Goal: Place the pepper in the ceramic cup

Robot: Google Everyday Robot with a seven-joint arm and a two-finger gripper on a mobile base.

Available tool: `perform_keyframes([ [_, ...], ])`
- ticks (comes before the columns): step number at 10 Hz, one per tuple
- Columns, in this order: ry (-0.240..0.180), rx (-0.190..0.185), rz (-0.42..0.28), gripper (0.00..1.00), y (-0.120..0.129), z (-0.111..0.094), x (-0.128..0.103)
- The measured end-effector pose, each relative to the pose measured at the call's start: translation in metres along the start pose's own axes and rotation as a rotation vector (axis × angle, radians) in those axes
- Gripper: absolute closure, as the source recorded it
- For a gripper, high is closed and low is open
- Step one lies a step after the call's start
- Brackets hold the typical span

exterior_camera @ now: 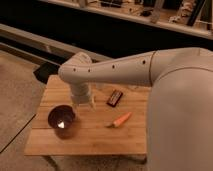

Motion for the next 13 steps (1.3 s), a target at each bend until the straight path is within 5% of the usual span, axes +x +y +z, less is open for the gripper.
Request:
perform_keyframes([
  [3,-0.001,0.003,-0.001,0.35,0.000,0.001,-0.002],
  [6,-0.024,0.016,0.036,0.35,-0.014,0.012,-0.031],
  [10,-0.071,-0.039,0.160,0.35,-0.050,0.016,-0.072],
  [13,-0.092,-0.089,0.293,0.35,-0.092,0.028,-0.082],
])
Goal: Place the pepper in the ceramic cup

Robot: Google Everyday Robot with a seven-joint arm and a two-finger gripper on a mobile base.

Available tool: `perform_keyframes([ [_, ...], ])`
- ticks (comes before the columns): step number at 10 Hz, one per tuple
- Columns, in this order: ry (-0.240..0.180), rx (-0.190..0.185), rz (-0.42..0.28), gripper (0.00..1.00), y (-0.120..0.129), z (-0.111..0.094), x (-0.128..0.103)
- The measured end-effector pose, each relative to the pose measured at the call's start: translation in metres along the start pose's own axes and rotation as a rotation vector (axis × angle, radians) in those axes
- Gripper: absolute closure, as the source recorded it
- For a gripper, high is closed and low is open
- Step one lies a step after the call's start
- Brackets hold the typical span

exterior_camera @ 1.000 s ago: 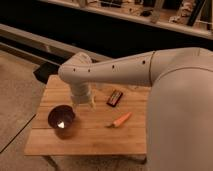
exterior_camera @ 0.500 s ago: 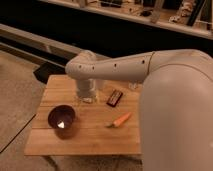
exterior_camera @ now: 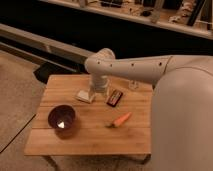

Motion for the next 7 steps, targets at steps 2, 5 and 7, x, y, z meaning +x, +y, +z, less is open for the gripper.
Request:
perform_keyframes([
  [2,0.006,-0.006,0.082,0.35,-0.030,0.014,0.000],
  [5,0.047,0.028,0.147,0.35,-0.062,0.052,0.014],
  [7,0.080,0.057,0.180,0.35,-0.078,0.080,0.019],
])
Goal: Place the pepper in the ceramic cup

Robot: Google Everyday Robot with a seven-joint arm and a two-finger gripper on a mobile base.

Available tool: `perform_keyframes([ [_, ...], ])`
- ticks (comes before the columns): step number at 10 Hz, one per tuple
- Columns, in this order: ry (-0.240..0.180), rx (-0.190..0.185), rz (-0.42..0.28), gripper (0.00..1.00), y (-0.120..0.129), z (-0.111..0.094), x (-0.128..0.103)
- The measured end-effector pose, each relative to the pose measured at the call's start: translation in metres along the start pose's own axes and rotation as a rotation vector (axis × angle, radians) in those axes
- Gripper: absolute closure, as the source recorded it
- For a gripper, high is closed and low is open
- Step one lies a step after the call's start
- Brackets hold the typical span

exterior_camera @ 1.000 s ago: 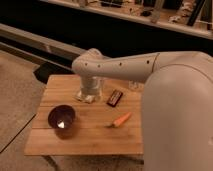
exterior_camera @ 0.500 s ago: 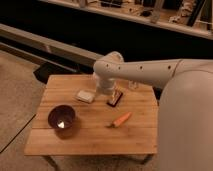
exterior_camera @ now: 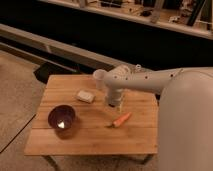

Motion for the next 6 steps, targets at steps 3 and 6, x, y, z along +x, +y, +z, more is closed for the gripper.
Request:
perform_keyframes([
  [3,0.039,0.016,0.066,0.35,-0.023,0.030,-0.008],
  [6,0.059,0.016,0.108,0.35,-0.038,0.042,-0.012],
])
